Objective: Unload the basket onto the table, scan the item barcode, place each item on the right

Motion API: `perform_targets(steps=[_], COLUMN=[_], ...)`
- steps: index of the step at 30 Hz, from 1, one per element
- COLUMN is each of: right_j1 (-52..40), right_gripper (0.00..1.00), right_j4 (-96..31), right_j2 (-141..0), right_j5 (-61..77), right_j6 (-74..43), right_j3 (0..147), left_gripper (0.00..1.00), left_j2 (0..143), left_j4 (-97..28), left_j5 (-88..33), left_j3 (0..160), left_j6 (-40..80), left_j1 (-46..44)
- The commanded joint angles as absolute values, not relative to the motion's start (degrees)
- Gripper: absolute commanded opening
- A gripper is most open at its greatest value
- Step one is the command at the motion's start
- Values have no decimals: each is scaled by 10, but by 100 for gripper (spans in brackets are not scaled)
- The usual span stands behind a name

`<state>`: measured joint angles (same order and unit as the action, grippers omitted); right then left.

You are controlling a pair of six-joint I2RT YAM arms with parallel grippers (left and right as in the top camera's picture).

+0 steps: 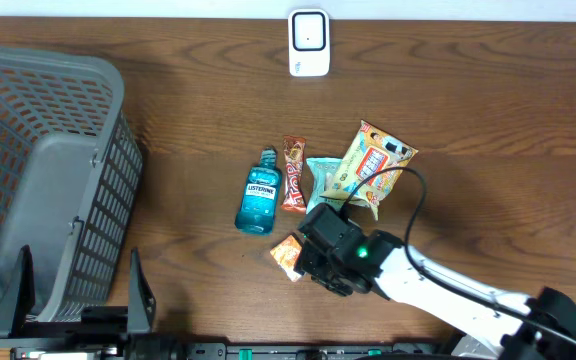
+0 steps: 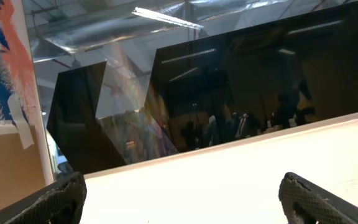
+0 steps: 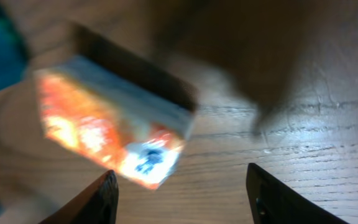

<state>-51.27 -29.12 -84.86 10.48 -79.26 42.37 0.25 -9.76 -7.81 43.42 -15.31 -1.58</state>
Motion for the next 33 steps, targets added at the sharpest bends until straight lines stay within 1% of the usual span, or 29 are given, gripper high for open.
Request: perform_targets(steps=[1, 6, 13, 14, 15, 16, 17, 18, 21, 24, 30, 33], right_j1=[-528, -540, -541, -541, -541, -541, -541, -541, -539, -528, -484, -457], right_gripper=[59, 61, 58, 54, 41, 17, 7, 1, 1, 1, 1, 1], right_j4=[-288, -262, -198, -190, -185, -181, -178, -174, -173, -174, -175, -175], right_j2=[-880, -907, -967, -976, -983, -991, -999, -1008, -1014, -1011, -985, -956], right_j5=[94, 87, 85, 85, 85, 85, 85, 85, 84, 83, 123, 205], right_j6=[-865, -868, -867, -867, -867, -867, -867, -868, -867, -840, -712, -637], right_j3=[422, 422, 422, 422, 422, 422, 422, 422, 422, 422, 422, 422], left_gripper=[98, 98, 98, 98, 98, 98, 98, 98, 98, 98, 98, 98], left_j2=[2, 2, 2, 2, 2, 2, 2, 2, 2, 2, 2, 2], left_j4=[-93, -93, -94, -94, -96, -96, -97, -98, -98, -98, -97, -98], left_j5=[-79, -79, -79, -79, -79, -79, -79, -79, -79, -79, -79, -79], left_j3=[430, 430, 430, 430, 430, 430, 430, 430, 430, 430, 430, 430], left_j6=[-163, -163, -163, -163, -163, -163, -163, -163, -163, -163, -163, -163], left_j1=[-13, -13, -13, -13, -13, -13, -13, -13, -13, -13, -13, -13])
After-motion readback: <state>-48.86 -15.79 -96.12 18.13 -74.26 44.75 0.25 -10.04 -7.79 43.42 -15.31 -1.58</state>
